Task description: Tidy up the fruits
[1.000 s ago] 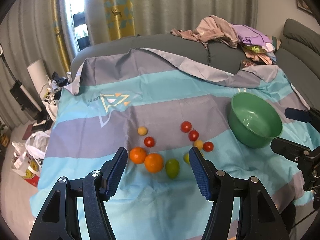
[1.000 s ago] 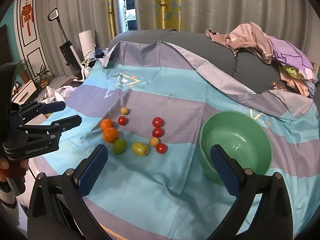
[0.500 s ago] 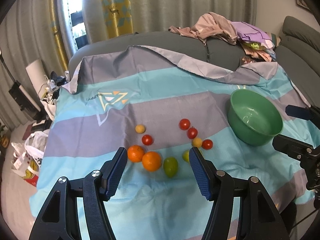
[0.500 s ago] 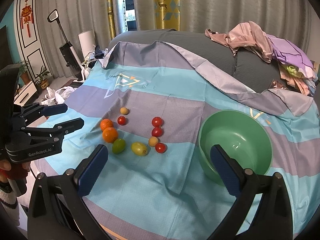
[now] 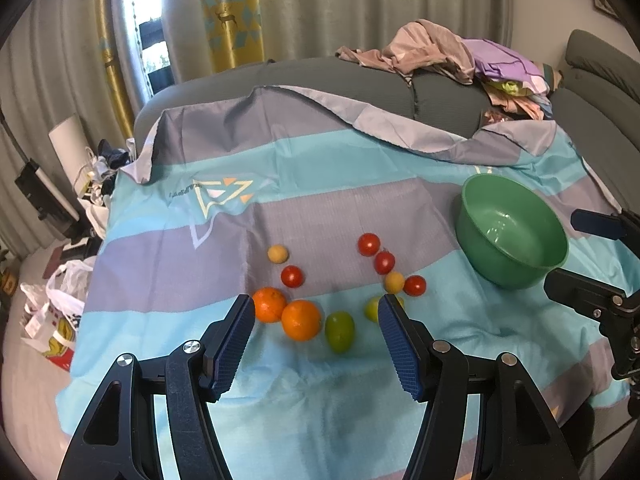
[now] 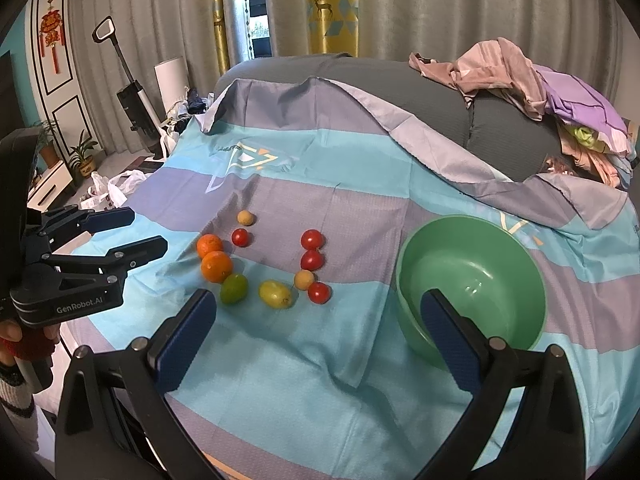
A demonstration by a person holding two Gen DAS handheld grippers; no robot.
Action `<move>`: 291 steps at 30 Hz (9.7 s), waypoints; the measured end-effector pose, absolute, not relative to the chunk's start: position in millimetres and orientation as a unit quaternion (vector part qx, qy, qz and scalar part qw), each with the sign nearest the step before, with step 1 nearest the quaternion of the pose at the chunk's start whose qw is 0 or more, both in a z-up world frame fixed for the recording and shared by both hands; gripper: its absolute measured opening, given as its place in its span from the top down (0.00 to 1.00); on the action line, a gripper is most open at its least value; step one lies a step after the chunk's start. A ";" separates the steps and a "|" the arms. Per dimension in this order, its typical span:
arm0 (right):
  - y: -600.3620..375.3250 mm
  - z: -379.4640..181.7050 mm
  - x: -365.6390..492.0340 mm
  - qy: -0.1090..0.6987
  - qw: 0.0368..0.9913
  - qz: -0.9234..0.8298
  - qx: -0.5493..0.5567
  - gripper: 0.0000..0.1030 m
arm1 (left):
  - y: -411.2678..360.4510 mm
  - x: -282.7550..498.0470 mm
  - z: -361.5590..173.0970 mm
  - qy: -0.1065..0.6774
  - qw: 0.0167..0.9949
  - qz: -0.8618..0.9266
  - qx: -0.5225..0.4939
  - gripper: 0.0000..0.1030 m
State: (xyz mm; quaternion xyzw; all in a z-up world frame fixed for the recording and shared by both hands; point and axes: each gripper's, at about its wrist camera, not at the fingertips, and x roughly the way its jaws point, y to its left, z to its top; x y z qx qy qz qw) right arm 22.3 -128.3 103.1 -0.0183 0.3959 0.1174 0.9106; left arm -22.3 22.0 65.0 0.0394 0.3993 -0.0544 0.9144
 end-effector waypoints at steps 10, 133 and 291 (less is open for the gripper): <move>-128.9 80.3 29.0 0.413 0.902 0.125 -0.004 0.00 | 34.3 -10.8 36.4 0.430 0.899 -0.073 -0.016 0.38; -247.6 40.6 11.0 0.385 0.916 0.003 0.112 0.49 | -104.7 22.3 20.1 0.379 0.899 -0.186 0.118 0.44; -269.8 27.7 -9.8 0.374 0.911 -0.010 0.175 0.47 | -33.4 18.6 4.9 0.402 0.893 -0.200 0.043 0.55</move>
